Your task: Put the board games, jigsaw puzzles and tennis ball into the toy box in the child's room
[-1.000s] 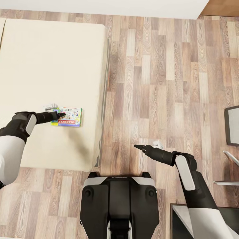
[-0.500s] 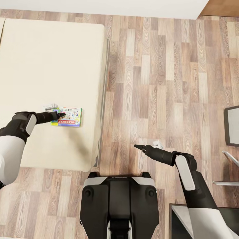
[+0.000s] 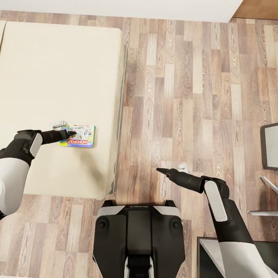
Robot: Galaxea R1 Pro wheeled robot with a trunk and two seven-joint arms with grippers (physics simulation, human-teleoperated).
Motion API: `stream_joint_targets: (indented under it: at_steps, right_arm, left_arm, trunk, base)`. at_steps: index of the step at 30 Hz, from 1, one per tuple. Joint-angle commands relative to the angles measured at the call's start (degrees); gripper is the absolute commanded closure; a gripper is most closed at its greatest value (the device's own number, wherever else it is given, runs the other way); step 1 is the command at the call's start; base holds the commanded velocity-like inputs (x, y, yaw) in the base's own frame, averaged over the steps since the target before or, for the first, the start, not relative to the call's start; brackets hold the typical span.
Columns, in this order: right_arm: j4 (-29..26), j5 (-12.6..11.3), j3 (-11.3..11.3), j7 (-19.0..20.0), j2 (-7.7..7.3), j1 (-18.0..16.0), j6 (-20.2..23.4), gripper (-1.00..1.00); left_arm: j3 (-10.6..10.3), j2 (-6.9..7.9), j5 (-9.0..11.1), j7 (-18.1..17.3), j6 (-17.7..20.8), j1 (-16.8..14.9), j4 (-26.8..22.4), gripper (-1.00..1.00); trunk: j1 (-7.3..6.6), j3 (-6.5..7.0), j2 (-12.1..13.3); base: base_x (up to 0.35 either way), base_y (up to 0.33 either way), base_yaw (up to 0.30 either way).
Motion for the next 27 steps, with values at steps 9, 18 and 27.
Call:
stream_joint_targets:
  at_steps: [9, 18, 27]
  right_arm:
    - [0.06, 0.50, -1.69, 0.54, 0.01, 0.01, 0.46, -1.00]
    - [0.07, 0.43, -2.10, 0.55, 0.01, 0.01, 0.63, -1.00]
    - [0.07, 0.42, -2.20, 0.58, 0.01, -0.04, 0.77, -1.00]
  left_arm:
    - [0.19, -0.14, 0.09, -0.26, 0.52, 0.02, 2.23, -1.00]
    - [0.19, -0.15, 0.09, -0.26, 0.52, 0.01, 2.23, -1.00]
    - [0.19, -0.16, 0.09, -0.26, 0.57, 0.01, 2.23, -1.00]
  trunk:
    - [0.06, -0.06, -0.06]
    - [0.06, -0.06, -0.06]
    - [0.06, -0.06, -0.06]
  base:
    - [0.000, 0.000, 0.000]
    - [0.000, 0.000, 0.000]
    - [0.000, 0.000, 0.000]
